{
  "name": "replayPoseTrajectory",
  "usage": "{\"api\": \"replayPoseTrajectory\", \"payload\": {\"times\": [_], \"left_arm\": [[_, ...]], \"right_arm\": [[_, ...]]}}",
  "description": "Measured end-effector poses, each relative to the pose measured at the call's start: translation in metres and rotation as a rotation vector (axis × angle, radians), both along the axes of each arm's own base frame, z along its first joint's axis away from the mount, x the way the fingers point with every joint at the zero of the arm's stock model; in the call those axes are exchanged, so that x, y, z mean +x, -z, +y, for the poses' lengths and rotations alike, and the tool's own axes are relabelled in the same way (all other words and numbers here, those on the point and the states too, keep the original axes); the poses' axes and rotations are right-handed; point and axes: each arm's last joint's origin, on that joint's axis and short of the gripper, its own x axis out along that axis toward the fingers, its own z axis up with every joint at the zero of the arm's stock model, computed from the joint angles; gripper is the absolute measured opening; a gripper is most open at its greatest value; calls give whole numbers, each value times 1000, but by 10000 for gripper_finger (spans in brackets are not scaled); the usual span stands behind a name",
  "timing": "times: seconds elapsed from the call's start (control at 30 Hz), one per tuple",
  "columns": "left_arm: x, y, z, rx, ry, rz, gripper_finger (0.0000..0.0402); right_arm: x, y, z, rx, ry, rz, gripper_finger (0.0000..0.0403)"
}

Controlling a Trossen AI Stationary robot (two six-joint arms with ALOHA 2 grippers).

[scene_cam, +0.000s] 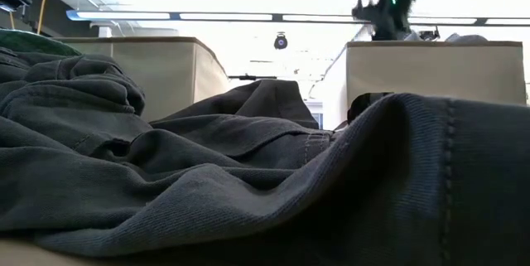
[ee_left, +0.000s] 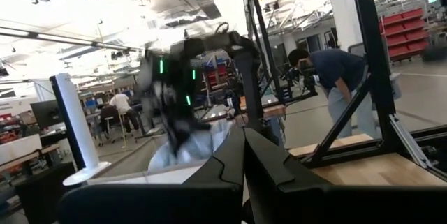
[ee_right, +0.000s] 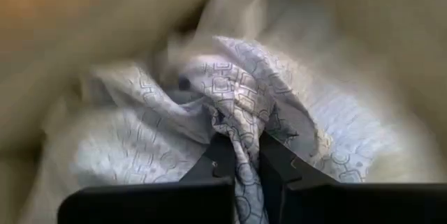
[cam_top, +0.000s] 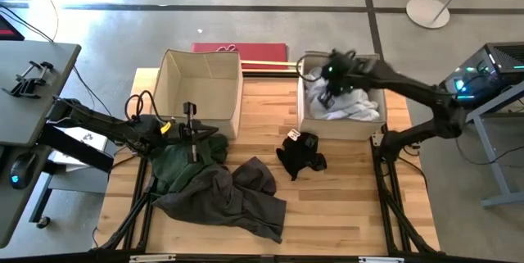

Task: Sort clothes
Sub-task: Put the blue and white shirt into the right brown laundry bin

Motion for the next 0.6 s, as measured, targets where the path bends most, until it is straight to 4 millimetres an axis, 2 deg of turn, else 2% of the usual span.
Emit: {"api": "replayPoseTrajectory", "payload": {"times": [0.1,0.17,0.3,0.43,0.6], "left_arm": [[0,1,0,0,0,6,0],[0,0,0,-1,0,4,0],[0,0,0,-9,2,-4,0],[0,-1,0,-23,5,-9,0],[0,-1,0,-25,5,-10,0]], "right_arm": [[-8,60,-2,157,4,-7,8],[-14,93,-1,189,27,5,8],[-25,133,-1,203,55,32,9],[-26,140,-2,198,57,55,21],[-17,116,-9,157,66,63,89]]}}
